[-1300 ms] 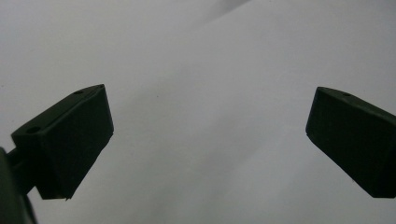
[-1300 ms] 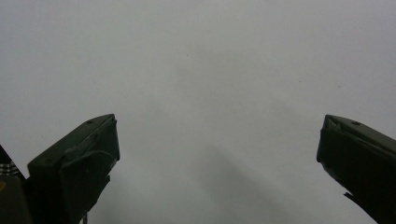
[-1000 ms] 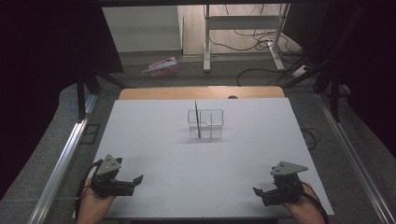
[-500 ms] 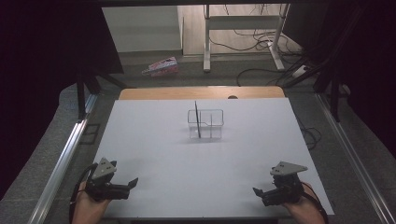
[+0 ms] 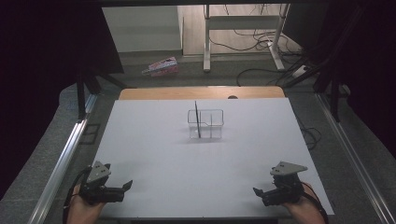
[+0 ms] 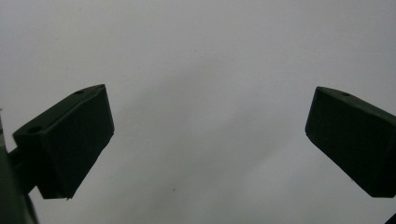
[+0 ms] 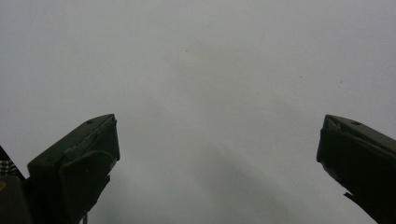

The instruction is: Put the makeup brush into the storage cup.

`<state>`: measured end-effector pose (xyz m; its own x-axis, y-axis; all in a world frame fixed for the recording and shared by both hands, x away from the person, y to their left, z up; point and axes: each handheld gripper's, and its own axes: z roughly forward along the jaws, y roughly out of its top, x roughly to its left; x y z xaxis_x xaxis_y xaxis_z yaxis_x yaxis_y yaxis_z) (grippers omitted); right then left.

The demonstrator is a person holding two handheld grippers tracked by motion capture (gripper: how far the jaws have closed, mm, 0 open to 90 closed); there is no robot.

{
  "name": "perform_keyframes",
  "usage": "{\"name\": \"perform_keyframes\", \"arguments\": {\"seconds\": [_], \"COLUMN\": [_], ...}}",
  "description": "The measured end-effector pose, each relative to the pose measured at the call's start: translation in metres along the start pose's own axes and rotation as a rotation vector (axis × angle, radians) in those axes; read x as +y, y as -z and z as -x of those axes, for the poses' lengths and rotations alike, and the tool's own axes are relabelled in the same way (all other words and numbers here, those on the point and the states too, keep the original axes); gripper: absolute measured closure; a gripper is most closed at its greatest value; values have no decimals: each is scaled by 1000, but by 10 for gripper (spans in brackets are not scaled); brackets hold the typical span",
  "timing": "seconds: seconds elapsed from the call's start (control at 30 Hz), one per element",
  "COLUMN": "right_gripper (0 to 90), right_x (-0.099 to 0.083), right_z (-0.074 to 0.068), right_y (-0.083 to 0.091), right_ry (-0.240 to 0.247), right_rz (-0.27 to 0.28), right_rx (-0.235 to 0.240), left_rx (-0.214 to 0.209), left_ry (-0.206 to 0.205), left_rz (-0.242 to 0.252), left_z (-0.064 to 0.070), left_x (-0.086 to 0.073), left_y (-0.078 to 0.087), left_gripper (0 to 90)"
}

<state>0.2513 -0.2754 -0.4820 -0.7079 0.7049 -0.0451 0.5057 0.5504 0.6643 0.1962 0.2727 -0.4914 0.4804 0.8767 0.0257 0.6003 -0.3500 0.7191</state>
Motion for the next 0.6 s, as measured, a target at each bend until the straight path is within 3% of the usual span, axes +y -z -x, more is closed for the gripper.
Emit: {"name": "perform_keyframes", "arguments": {"seconds": [0.37,0.6], "right_gripper": [0,0], "right_x": [0,-1], "right_z": [0,0], "right_y": [-1,-1], "right_ry": [-2,0], "right_rz": [-5,-10], "right_rx": [3,2], "left_rx": [25,23], "left_ry": [-1,19], "left_rz": [-27,-55], "left_z": [-1,-3], "left_x": [-9,-15], "left_y": [0,-2], "left_gripper": [16,13]}}
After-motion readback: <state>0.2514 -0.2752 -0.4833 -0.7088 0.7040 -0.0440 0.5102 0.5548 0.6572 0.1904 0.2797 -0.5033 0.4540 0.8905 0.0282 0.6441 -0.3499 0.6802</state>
